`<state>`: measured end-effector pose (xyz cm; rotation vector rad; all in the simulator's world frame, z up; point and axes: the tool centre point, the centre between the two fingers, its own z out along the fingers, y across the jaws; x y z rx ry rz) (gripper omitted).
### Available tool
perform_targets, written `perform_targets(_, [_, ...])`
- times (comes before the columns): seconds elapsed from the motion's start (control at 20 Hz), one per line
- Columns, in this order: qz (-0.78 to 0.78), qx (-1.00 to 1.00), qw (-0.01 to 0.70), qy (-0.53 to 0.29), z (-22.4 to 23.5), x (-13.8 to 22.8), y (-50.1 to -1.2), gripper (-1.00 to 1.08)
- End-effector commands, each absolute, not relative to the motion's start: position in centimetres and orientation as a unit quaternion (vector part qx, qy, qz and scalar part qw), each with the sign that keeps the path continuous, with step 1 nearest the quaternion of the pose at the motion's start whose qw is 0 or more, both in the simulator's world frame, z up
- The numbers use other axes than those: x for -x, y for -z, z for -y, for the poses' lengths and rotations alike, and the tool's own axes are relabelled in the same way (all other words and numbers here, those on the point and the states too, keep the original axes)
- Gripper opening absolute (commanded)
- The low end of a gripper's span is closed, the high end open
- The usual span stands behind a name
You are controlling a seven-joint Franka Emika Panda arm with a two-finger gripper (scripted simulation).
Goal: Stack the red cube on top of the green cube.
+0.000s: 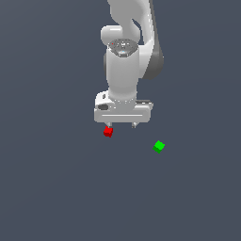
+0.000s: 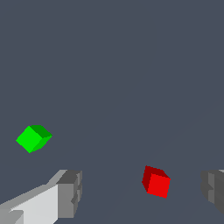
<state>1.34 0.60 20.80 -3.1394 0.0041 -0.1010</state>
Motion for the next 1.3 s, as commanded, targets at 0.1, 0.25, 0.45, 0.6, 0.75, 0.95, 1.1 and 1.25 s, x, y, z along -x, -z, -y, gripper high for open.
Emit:
perform_targets(0.1, [-0.002,0.999,0.000,0.032,-0.5,-1.3,-20.7,1.00])
perform_targets(0.25, [-0.007,1.000,0.000,0.031,-0.2,-1.0,-20.2,1.00])
perform_targets(0.45, [-0.021,0.999,0.000,0.027,0.7,0.0,-18.7,1.00])
perform_targets(0.6, [-0.036,0.999,0.000,0.023,1.7,1.0,-17.0,1.00])
perform_targets(0.75, [-0.056,0.998,0.000,0.018,3.0,2.5,-14.8,1.00])
perform_targets(0.95, [-0.085,0.996,-0.001,0.011,4.7,4.7,-11.7,1.00])
perform_targets(1.1, [-0.103,0.995,-0.001,0.006,5.7,6.1,-9.8,1.00])
perform_targets(1.25, [-0.115,0.993,-0.001,0.003,6.4,7.2,-8.4,1.00])
